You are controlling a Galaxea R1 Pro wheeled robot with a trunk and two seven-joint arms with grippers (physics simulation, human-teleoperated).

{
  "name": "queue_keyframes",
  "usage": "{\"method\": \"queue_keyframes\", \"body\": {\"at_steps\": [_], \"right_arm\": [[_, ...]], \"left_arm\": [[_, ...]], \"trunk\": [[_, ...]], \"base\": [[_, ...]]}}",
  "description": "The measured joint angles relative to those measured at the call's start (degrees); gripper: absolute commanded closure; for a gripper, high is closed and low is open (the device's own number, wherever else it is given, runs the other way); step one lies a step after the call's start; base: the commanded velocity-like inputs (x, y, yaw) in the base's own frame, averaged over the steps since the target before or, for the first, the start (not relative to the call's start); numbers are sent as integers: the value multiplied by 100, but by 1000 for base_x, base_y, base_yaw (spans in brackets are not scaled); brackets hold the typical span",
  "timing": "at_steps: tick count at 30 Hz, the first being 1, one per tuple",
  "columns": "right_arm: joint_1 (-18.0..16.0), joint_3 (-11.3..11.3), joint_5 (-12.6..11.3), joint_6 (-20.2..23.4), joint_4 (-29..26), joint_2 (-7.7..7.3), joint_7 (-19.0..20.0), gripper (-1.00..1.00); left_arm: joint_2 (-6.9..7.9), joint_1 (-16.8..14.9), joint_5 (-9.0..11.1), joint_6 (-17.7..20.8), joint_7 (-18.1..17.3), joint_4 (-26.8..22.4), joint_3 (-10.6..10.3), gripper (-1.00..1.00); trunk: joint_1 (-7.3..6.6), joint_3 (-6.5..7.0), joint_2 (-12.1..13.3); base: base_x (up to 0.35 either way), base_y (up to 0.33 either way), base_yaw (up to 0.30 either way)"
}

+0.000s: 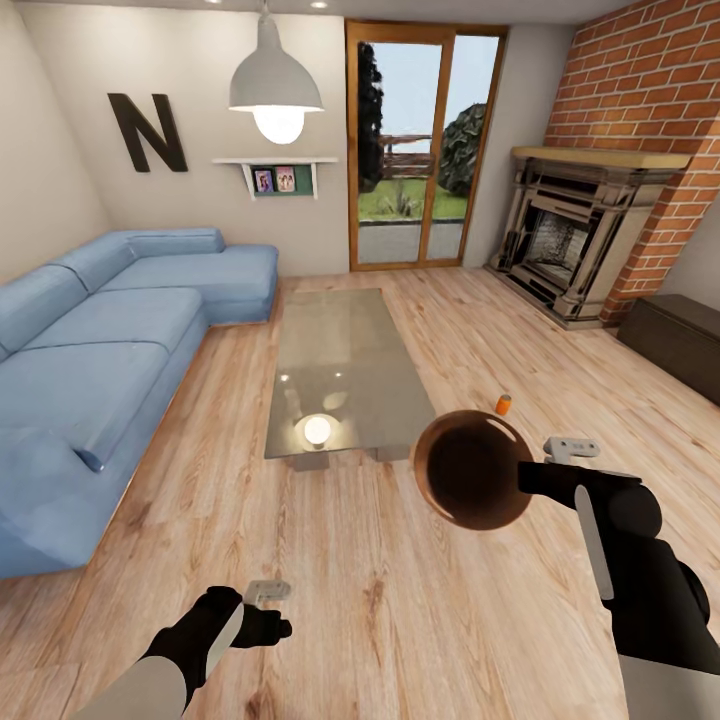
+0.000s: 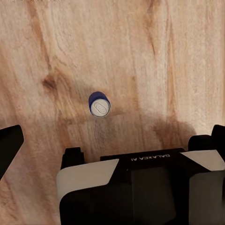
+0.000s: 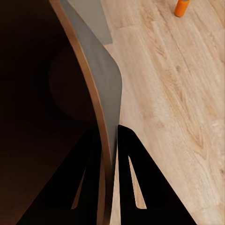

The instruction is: Put the three can of soda from the living room inside the tash can in the kitchen.

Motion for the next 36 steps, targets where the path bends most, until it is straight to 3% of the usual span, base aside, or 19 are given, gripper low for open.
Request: {"method": "queue_keyframes", "body": {"at_steps": [17,36], "right_arm": [[0,-7,-2,0,7,3,6,100],[1,-16,-18,1,125,-7,-1,100]], "left_arm": [[10,2,-8,22,-9,73,7,-100],[26,10,-13,18,-5,84,34,-100]], "trunk": [[373,-305,-682],[374,-306,-684]], "base": [[0,0,0],[0,0,0]]}}
